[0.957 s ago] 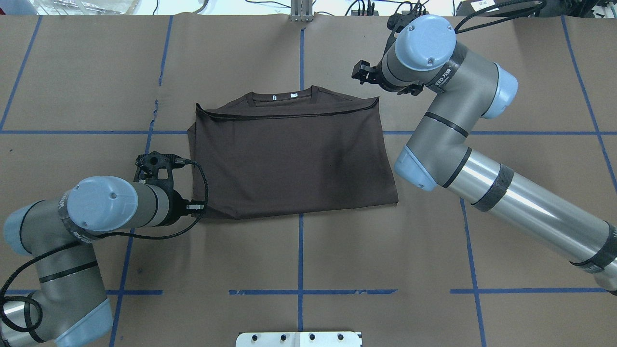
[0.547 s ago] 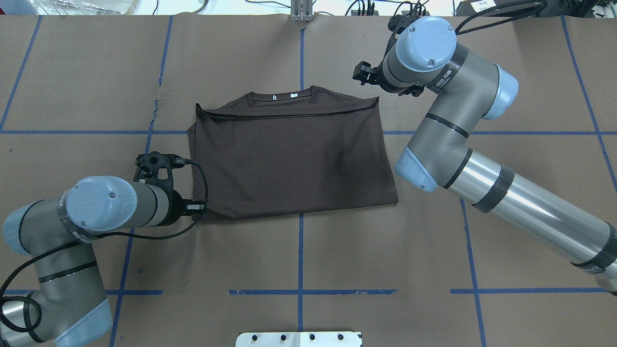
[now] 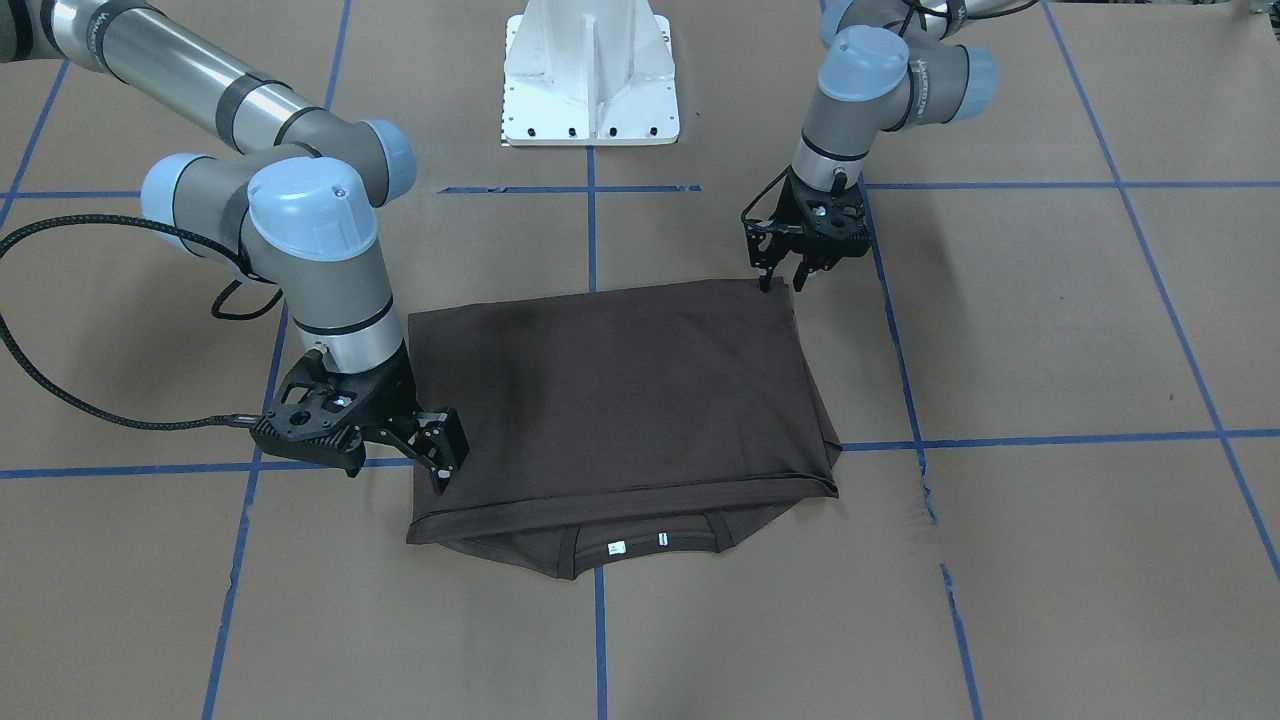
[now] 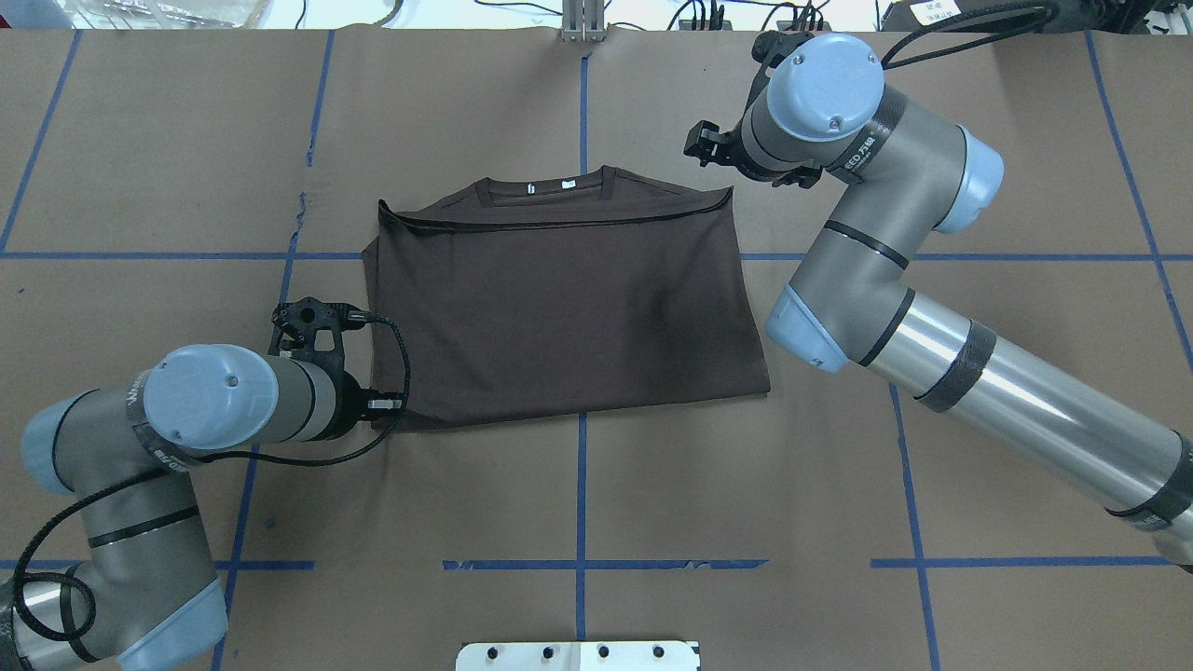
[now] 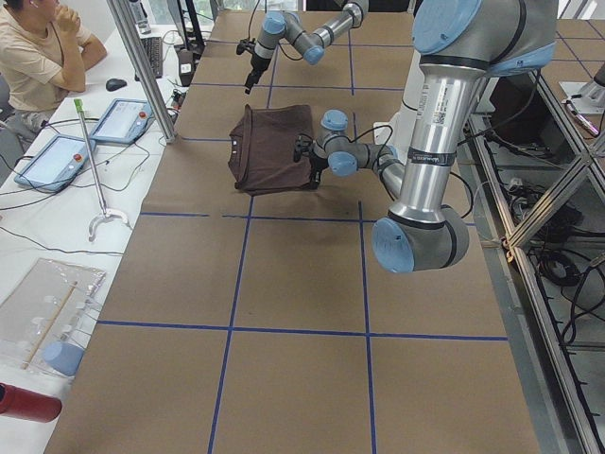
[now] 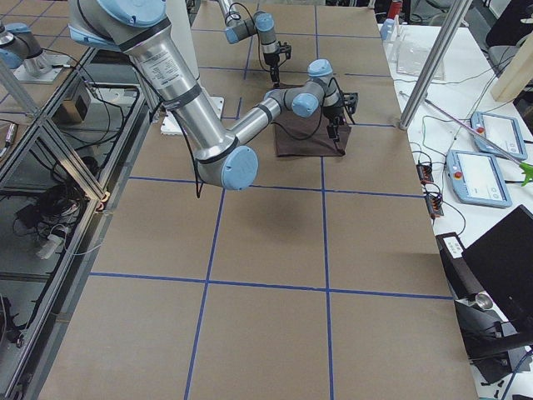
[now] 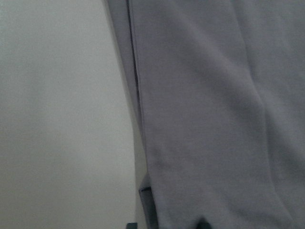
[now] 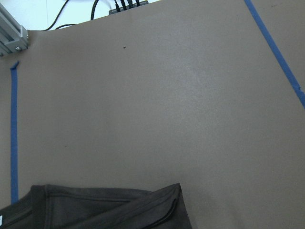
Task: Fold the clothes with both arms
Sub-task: 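Grasp the side edge with the left gripper and fold it across the shirt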
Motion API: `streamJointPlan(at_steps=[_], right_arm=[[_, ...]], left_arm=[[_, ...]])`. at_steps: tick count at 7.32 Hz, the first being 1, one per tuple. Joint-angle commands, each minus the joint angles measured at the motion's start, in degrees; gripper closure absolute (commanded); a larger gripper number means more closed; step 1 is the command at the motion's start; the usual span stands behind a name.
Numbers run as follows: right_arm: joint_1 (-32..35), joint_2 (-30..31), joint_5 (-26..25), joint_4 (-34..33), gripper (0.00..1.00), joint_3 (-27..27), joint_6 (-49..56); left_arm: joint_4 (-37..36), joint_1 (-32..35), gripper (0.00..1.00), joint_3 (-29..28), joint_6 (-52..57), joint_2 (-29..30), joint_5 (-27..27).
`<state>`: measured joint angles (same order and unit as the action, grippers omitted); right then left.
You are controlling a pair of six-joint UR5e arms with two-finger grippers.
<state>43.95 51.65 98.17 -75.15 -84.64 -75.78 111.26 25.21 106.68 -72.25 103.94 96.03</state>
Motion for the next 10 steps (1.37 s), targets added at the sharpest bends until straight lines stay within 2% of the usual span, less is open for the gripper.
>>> streamJointPlan(at_steps=[1,3,4,6,9,10], right_arm=[[0.0,0.03,0.0,0.0,0.0,0.0,0.11],[0.0,0.3,0.09,0.0,0.0,0.0,0.28],[0.0,0.3,0.09,0.0,0.0,0.0,0.28],[0.0,0.3,0.09,0.0,0.0,0.0,0.28],[0.0,0.38,0.09,0.0,0.0,0.0,0.2],[0.0,0.38,0.09,0.0,0.0,0.0,0.2]], left_arm=[[0.01,-0.16,0.69,-0.07,-0.08,0.13,0.03],[0.01,-0.16,0.69,0.01,-0.08,0.13,0.03],[0.01,-0.16,0.75,0.01,0.0,0.13,0.03],[0.01,-0.07,1.0,0.01,0.0,0.13,-0.05],[0.01,0.8,1.0,0.72,1.66,-0.75,-0.32],[0.01,3.25,1.0,0.11,6.9,-1.19,-0.41]])
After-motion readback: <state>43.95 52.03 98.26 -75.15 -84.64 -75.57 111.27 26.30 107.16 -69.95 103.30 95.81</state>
